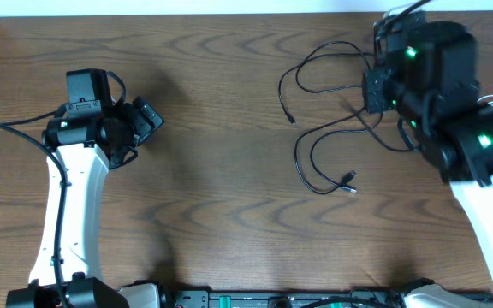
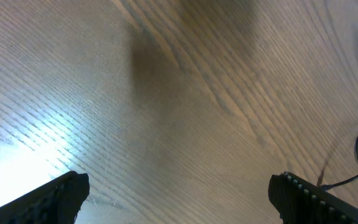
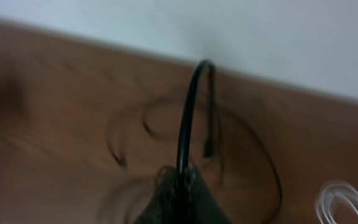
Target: Untangle cables
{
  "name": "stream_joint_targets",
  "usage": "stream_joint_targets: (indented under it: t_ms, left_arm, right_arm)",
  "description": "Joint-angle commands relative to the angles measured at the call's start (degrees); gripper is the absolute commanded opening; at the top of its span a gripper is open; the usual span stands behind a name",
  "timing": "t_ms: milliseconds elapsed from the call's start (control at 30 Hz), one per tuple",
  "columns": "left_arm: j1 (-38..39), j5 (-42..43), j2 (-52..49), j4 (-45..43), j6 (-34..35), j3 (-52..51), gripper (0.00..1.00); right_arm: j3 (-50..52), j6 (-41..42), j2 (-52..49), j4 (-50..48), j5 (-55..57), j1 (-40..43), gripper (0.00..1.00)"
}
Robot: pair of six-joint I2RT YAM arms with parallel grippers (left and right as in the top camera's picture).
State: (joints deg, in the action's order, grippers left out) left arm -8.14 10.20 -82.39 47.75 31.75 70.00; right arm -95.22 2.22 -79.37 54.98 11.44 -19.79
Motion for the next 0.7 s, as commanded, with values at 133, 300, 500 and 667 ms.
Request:
stream_joint_targets:
  t_ms: [133,300,500,667]
  left_arm:
    - [-0.20,-0.37,-0.28,0.20,0.48,0.31,0.98]
    - [-0.20,-0.37,-0.28,0.20,0.48,0.31,0.98]
    - [-0.20,-0.37,-0.28,0.22,0.48,0.31,0.98]
    - [-0.20,-0.35,-0.28,0.22,0.48,0.31,0.98]
  right_arm:
    - [0.31,-3.65,-9.09,3.10,4.52,5.25,0.01]
    - [0.31,-3.63,-15.56,3.34,4.52,7.54,0.01]
    - [0.31,-4.68,-21.88,4.79,5.46,8.28,0.04]
    - [0.31,-3.50,-25.20,8.55,7.98,9.44,0.01]
